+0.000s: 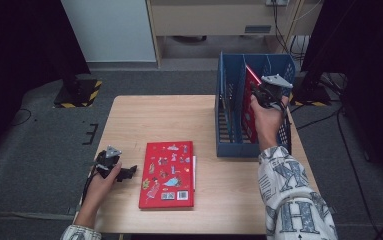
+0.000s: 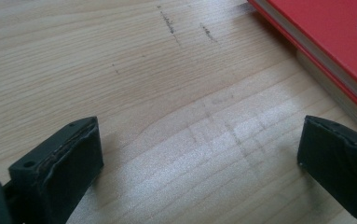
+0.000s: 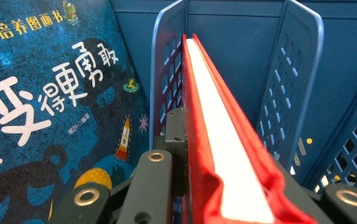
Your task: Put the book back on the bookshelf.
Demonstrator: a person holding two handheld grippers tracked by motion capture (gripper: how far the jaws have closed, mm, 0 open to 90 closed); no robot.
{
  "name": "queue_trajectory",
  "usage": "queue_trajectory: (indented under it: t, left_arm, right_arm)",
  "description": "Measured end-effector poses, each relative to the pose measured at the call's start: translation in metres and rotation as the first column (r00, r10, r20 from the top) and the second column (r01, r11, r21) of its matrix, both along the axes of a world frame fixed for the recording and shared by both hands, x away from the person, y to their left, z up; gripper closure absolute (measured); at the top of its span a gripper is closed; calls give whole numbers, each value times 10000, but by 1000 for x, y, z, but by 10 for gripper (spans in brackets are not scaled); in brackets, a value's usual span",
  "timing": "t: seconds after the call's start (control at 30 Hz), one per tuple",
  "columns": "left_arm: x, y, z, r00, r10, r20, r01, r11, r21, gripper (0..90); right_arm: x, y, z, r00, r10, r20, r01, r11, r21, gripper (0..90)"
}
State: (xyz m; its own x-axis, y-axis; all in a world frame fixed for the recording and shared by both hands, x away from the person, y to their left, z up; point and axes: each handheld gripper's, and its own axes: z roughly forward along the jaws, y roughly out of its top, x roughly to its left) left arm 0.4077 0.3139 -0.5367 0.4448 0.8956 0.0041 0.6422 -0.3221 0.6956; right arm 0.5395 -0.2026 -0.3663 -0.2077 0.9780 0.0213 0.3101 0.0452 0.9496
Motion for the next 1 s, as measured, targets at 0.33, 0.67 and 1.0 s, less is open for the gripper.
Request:
queue_trajectory:
  t: [0.33, 0.67, 1.0]
  left_arm:
    - [0, 0, 0, 10000, -13, 0, 13, 10000, -3, 0]
    - [0, -1, 0, 10000, 9, -1, -9, 10000, -3, 0]
    - [0, -1, 0, 10000, 8, -2, -8, 10000, -7, 0]
  right_arm:
    - [-2, 1, -3, 10000, -32, 52, 32, 10000, -60, 792]
    - [-5, 1, 1, 9985, -40, -548, 33, 9999, -124, 787]
    - [-7, -1, 2, 9926, 161, -1207, -181, 9997, -158, 773]
